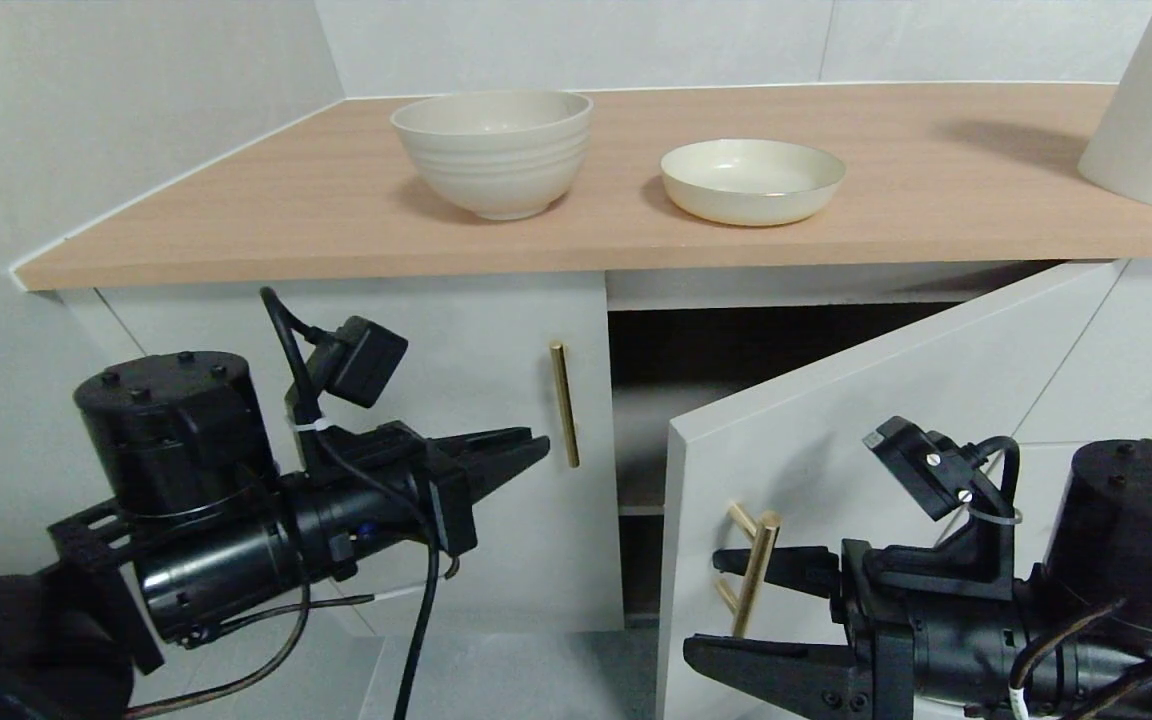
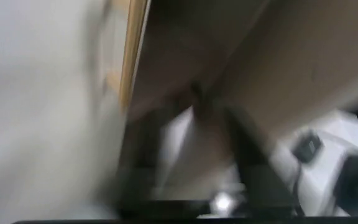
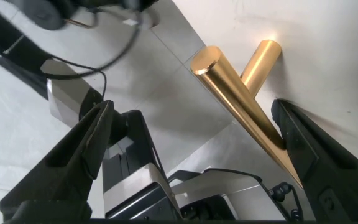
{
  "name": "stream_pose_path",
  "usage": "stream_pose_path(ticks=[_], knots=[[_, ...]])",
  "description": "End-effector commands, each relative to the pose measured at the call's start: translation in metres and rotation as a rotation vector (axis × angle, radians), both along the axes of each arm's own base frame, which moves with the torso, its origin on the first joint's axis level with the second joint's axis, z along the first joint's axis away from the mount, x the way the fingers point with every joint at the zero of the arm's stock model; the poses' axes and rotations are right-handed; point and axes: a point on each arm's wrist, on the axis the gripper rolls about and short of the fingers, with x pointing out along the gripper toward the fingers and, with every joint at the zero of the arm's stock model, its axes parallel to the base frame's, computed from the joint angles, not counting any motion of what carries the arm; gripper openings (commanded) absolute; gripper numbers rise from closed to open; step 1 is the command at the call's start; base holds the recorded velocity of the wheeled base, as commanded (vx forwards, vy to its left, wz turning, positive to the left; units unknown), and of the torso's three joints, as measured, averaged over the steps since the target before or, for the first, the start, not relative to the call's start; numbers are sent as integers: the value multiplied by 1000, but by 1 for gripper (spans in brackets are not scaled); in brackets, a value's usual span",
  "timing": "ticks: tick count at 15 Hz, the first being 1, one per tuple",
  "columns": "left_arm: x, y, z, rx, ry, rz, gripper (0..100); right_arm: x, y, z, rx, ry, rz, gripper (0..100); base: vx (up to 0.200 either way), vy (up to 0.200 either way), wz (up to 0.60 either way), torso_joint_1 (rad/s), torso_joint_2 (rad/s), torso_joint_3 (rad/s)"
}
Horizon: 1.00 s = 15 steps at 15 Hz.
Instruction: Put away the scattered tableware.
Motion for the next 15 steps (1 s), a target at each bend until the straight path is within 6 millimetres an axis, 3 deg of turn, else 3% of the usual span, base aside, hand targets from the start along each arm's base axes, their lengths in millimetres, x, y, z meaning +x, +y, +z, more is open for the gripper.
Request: stream_pose_path(ticks=[1,4,5,10,11,15], knots=[[8,-17,-21,-17,61,-27,0,1,0,-2,-8,7,-4,100,0,0,0,0,0,0],[6,-37,-22,-49,82,-110,0,0,0,-2,-8,5,-4,100,0,0,0,0,0,0],[12,-52,-27,-54,91,-163,0,0,0,-1,-6,3,-5,100,0,0,0,0,0,0],[31,-85,-48,-64,67,-224,0,-1,-1,-3,-11,6,-7,100,0,0,0,0,0,0],[34,-100,-50,-90,22,-259,0,-3,-3,-2,-17,-29,-7,100,0,0,0,0,0,0],[19,-104,-52,-99,9,-295,0,0,-9,1,-14,-51,-41,100,0,0,0,0,0,0]])
